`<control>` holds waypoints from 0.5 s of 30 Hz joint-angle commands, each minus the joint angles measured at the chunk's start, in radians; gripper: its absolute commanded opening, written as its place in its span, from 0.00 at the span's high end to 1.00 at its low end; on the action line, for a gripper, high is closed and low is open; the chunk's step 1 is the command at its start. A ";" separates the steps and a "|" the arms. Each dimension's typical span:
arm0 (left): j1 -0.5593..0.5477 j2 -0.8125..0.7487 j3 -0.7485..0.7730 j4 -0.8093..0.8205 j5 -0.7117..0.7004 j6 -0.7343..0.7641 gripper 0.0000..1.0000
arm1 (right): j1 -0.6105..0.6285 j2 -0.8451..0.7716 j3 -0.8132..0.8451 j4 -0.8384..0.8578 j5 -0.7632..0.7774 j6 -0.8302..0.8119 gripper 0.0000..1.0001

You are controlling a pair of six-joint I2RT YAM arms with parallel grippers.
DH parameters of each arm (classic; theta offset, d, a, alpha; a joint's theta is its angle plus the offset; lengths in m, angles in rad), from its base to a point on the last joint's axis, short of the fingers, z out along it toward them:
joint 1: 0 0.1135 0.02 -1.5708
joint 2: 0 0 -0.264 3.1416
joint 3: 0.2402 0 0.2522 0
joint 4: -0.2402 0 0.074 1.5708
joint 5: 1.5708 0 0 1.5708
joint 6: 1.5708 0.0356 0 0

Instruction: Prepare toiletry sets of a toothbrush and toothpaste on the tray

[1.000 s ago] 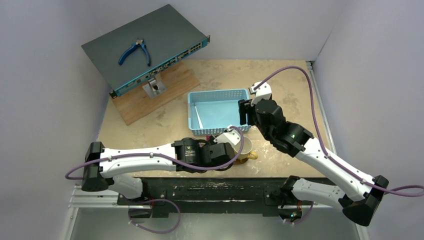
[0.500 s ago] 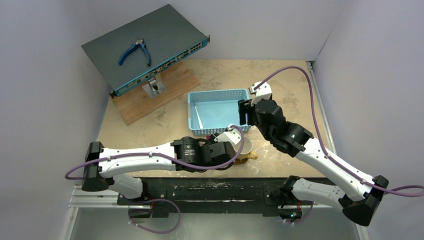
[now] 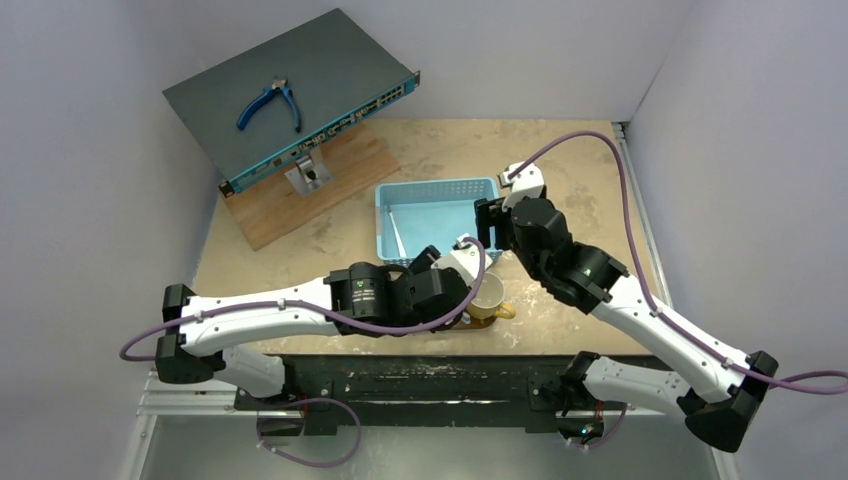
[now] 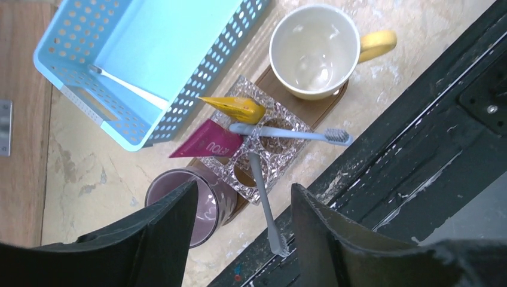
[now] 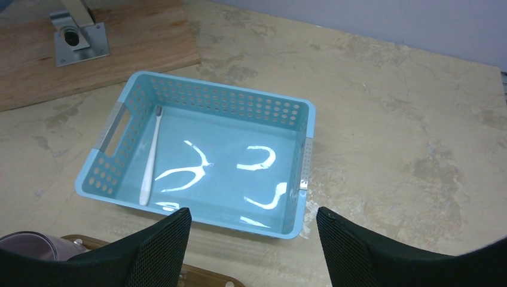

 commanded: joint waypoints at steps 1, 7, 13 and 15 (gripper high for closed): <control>0.013 -0.038 0.103 -0.016 -0.028 0.067 0.33 | -0.004 -0.008 0.078 0.008 -0.001 -0.013 0.20; 0.068 -0.053 0.203 -0.052 -0.017 0.125 0.05 | -0.008 0.021 0.160 -0.001 0.026 -0.062 0.18; 0.204 -0.087 0.289 -0.051 0.080 0.190 0.02 | -0.059 0.049 0.245 0.012 -0.009 -0.074 0.16; 0.244 -0.093 0.316 -0.048 0.084 0.217 0.02 | -0.090 0.057 0.279 0.003 -0.041 -0.066 0.16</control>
